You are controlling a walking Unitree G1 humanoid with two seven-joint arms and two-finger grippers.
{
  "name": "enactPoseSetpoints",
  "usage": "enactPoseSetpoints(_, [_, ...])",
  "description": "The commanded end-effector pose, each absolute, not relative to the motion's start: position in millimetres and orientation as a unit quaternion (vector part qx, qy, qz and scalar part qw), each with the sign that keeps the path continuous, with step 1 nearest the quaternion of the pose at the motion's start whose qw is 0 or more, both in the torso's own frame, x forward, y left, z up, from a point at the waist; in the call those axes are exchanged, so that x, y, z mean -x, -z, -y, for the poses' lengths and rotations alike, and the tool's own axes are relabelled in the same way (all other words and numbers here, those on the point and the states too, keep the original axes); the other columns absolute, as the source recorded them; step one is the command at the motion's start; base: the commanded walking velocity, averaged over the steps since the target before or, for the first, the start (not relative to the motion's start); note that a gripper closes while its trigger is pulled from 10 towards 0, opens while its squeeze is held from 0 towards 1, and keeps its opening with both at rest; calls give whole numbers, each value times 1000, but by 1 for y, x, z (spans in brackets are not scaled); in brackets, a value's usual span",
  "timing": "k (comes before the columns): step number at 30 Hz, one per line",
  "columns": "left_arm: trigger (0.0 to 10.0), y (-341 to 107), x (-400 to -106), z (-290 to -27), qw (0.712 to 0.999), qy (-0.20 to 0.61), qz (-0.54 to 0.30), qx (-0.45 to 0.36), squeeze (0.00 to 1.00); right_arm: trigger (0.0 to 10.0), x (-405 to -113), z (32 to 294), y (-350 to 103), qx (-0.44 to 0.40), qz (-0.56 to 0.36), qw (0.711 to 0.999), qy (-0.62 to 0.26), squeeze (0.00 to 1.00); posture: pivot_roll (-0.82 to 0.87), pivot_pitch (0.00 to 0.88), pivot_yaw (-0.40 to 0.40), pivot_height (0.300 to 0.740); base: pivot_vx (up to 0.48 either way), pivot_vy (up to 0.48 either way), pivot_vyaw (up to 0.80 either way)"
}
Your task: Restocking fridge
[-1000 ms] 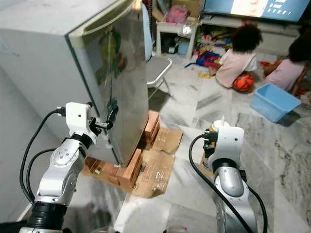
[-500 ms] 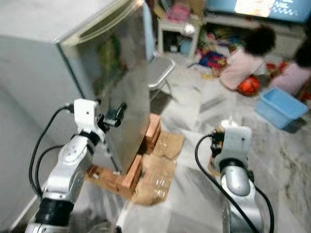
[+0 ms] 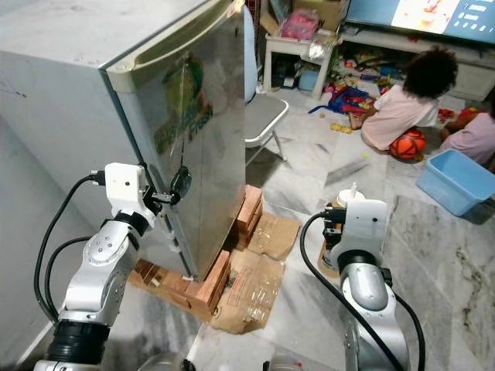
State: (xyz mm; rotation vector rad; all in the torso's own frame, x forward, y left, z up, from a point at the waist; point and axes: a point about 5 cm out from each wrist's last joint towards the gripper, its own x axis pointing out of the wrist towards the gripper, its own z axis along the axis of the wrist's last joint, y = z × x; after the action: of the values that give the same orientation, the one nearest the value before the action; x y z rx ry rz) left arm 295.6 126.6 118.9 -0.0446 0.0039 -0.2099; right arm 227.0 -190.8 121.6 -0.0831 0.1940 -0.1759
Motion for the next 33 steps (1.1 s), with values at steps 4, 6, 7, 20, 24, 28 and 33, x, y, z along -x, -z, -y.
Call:
enactPoseSetpoints(4, [10000,-120,-310,-133,996,84,-1,15,0,10000,-222,195,-133,34,-85,991,95,0,-72,32,12,740,0,0,0])
enactPoseSetpoints(6, [10000,-121,-314,-134,997,80,0,14,0,10000,-218,197,-133,32,-85,991,95,0,-79,34,13,740,0,0,0])
enactPoseSetpoints(7, [10000,-121,-315,-135,997,78,-1,14,0,10000,-217,197,-134,32,-86,991,95,0,-82,34,14,740,0,0,0])
enactPoseSetpoints(20, [10000,-133,-348,-130,998,57,10,11,0,10000,-212,205,-137,41,-85,989,112,0,-109,48,34,740,0,0,0])
enactPoseSetpoints(24, [10000,-140,-350,-135,999,21,32,14,0,10000,-211,207,-138,44,-83,989,115,0,-112,45,37,740,0,0,0])
enactPoseSetpoints(28, [10000,-139,-344,-147,999,-14,40,12,0,10000,-211,207,-137,44,-85,989,117,0,-106,44,36,740,0,0,0])
enactPoseSetpoints(33, [10000,-133,-343,-156,999,-39,28,15,0,10000,-211,205,-136,43,-86,989,115,0,-100,44,35,740,0,0,0])
